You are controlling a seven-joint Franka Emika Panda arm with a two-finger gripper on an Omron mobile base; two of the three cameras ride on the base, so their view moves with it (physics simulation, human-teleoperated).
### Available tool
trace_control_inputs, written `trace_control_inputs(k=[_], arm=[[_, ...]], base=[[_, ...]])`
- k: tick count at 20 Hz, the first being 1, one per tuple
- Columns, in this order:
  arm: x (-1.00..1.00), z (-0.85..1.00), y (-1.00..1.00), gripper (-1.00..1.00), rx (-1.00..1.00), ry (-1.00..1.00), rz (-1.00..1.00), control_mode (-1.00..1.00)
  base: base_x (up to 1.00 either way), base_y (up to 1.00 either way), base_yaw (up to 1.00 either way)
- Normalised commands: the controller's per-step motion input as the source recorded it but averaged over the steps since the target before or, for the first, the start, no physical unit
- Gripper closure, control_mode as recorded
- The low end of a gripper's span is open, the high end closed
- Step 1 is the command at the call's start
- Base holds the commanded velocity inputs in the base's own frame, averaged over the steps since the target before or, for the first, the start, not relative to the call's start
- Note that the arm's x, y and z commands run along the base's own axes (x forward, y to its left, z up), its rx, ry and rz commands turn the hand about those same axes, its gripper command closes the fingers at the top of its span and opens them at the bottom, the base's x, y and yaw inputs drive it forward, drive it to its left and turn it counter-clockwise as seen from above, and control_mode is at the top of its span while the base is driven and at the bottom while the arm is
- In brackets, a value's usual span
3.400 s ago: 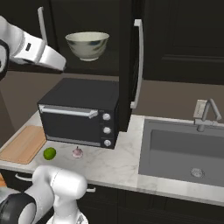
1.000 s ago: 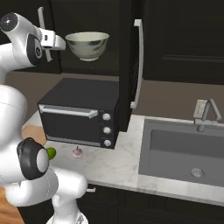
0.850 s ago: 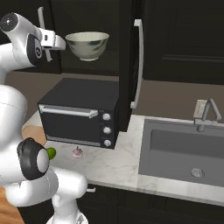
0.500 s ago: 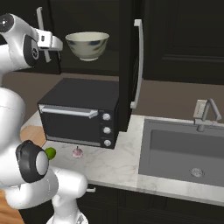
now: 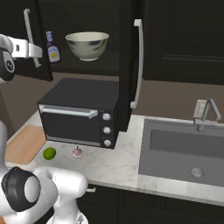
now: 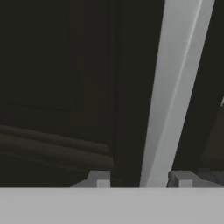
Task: Open the cabinet. Place the bowl and condiment on the counter. Then place the lime and garlic on the cutting board.
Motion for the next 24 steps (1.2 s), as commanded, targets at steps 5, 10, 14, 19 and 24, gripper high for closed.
trace_control_inputs(k=[5, 10, 14, 19, 24], arm=[[-0.94, 0.0, 1.0, 1.0, 0.01, -0.01, 0.0, -1.0], [-1.0, -0.01, 1.0, 1.0, 0.03, 0.0, 0.0, -1.0], [-1.0, 0.0, 1.0, 1.0, 0.06, 0.0, 0.01, -1.0], [-1.0, 0.3, 0.45, -1.0, 0.38, 0.01, 0.0, -1.0], [-0.89, 0.7, -0.77, -1.0, 0.69, 0.02, 0.0, -1.0]], base=[[0.0, 0.0, 0.0], [0.0, 0.0, 0.0], [0.0, 0.0, 0.0], [0.0, 0.0, 0.0], [0.0, 0.0, 0.0]])
